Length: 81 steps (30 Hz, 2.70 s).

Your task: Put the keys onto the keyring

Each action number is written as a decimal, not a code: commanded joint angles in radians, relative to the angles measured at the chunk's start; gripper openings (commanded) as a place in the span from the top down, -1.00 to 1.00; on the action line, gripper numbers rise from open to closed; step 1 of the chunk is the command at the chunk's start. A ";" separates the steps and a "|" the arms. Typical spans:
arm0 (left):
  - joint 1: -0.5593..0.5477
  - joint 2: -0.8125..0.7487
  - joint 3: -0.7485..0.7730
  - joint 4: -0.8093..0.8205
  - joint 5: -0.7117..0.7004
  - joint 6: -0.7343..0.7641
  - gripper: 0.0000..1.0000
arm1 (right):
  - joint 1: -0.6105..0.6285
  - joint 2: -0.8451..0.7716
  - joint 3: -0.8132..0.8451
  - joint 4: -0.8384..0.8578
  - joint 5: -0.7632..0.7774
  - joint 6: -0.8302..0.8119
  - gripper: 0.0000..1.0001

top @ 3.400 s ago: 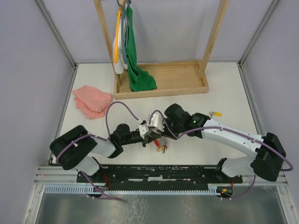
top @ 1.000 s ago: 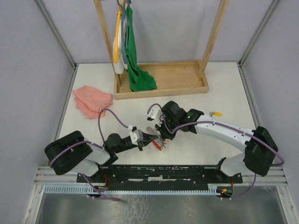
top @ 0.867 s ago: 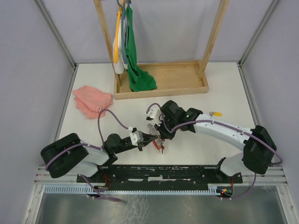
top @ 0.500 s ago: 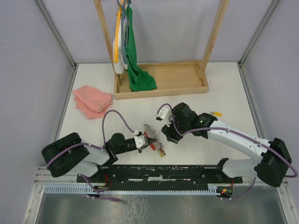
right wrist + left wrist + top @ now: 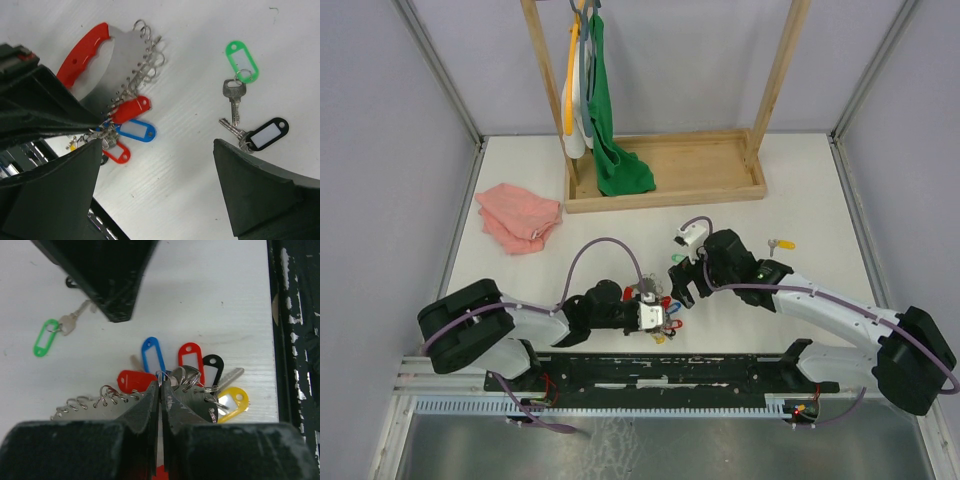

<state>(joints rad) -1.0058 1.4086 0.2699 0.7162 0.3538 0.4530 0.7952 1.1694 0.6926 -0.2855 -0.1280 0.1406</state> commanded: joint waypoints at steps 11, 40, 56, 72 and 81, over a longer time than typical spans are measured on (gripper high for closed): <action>-0.063 -0.180 0.034 -0.153 -0.185 -0.245 0.00 | -0.021 -0.008 -0.027 0.167 0.043 0.055 -1.00; 0.104 -0.095 0.035 -0.167 -0.322 -0.948 0.22 | 0.040 0.357 0.064 0.212 -0.172 0.311 -0.14; 0.155 0.055 -0.012 0.017 -0.305 -1.010 0.25 | 0.062 0.401 0.092 0.324 -0.216 0.351 0.26; 0.095 -0.161 0.093 -0.345 -0.308 -0.910 0.18 | 0.059 0.196 0.052 0.126 0.075 0.215 0.15; -0.036 -0.078 0.268 -0.586 -0.479 -0.819 0.19 | 0.056 0.028 -0.085 0.155 0.253 0.203 0.10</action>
<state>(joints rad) -1.0019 1.2846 0.4515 0.2386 -0.0250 -0.4473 0.8509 1.2499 0.6529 -0.1509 0.0166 0.3614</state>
